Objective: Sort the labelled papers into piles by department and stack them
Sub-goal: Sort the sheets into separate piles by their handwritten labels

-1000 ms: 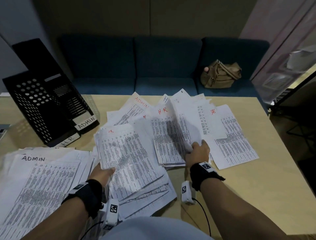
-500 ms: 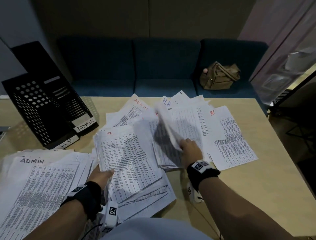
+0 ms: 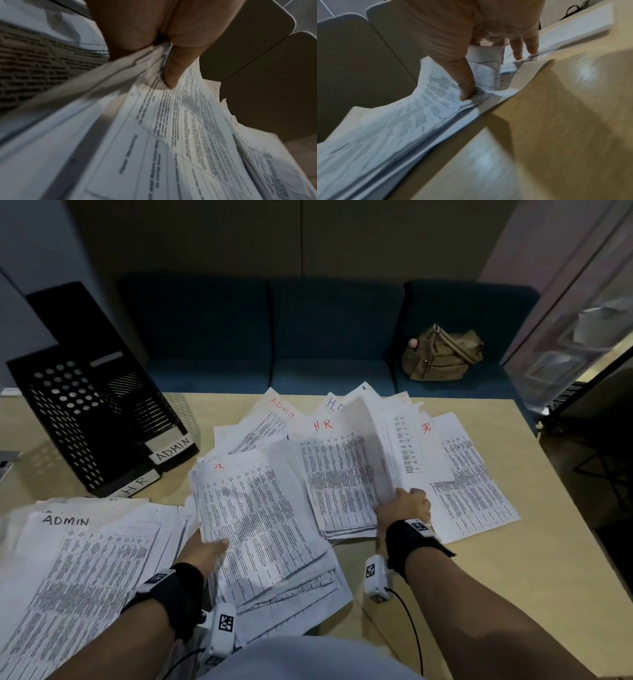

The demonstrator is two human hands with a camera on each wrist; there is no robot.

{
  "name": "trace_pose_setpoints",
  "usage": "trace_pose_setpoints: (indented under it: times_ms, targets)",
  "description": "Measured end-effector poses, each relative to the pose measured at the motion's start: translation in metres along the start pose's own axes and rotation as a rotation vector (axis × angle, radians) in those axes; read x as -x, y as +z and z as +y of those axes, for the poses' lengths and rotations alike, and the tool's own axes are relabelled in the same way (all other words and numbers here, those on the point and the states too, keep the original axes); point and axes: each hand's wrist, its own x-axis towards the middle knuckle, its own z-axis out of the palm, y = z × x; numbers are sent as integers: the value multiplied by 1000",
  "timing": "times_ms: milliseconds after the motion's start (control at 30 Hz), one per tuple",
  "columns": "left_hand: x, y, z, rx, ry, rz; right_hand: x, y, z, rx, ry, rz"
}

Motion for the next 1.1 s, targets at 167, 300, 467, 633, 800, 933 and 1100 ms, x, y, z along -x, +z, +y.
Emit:
trace_pose_setpoints:
  times_ms: [167,300,467,633,800,933,1100]
  targets:
    - [7,3,5,12,11,-4,-4,-7,-1,86,-96,-8]
    - [7,3,5,8,9,-4,15,-10,-11,150,-441,61]
    - [12,3,7,4,8,-6,37,-18,-23,-159,-595,192]
    - [20,5,14,-26,-41,12,63,-74,-45,-791,-497,278]
    - [27,6,20,-83,-53,11,83,-67,-50,-952,-467,-9]
    - [32,7,25,30,-21,1,96,-5,-43,-486,-448,-222]
    - [34,2,18,123,6,-118,99,35,-35,-234,-469,-485]
